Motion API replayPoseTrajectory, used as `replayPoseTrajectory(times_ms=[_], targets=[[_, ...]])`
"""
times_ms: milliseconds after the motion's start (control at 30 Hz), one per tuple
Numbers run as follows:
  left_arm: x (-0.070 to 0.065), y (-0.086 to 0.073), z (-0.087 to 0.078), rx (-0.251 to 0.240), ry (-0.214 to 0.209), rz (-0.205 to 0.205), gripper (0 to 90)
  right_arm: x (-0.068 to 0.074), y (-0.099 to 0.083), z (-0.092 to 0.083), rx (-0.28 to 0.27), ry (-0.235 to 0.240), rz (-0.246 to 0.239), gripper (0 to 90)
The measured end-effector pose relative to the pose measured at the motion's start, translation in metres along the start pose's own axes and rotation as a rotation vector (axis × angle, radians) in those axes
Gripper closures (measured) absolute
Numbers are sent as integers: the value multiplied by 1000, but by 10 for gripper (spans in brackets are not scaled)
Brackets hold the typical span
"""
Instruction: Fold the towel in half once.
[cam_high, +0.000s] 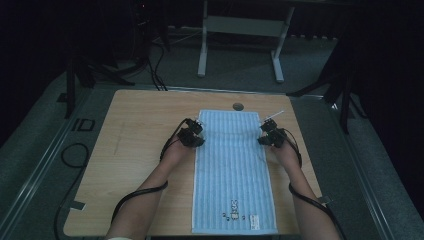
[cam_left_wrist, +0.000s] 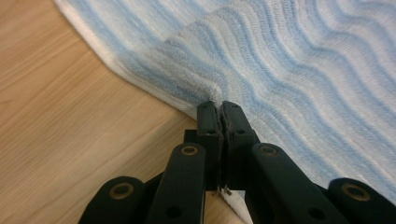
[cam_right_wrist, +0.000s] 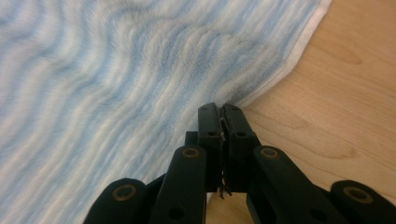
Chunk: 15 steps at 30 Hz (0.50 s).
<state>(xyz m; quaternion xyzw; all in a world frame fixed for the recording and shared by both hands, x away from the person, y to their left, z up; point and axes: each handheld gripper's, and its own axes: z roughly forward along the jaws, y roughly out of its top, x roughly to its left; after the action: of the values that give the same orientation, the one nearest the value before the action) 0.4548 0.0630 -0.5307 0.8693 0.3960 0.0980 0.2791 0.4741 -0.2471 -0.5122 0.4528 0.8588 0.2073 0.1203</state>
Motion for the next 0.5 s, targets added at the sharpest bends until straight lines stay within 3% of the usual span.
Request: replayPoseTrajectory(times_ms=[67,133,167,300,500], targets=[[-1,-2,-13,-27,-14,5,869,1,-1,-9,-22,2,-10,874],[-1,-2,-13,-27,-14,5,868,2,-1,-15,-37,4,-13,874],[-5,-4,-21,-41,-12,17,868,2,-1,-15,-37,4,-13,874],[-17,-12,-44,-77,5,63,865,12,-12,-44,-86,26,-51,873],[-36,-33,-67,-84,-30,105,860,24,-33,-59,-118,49,-81,873]])
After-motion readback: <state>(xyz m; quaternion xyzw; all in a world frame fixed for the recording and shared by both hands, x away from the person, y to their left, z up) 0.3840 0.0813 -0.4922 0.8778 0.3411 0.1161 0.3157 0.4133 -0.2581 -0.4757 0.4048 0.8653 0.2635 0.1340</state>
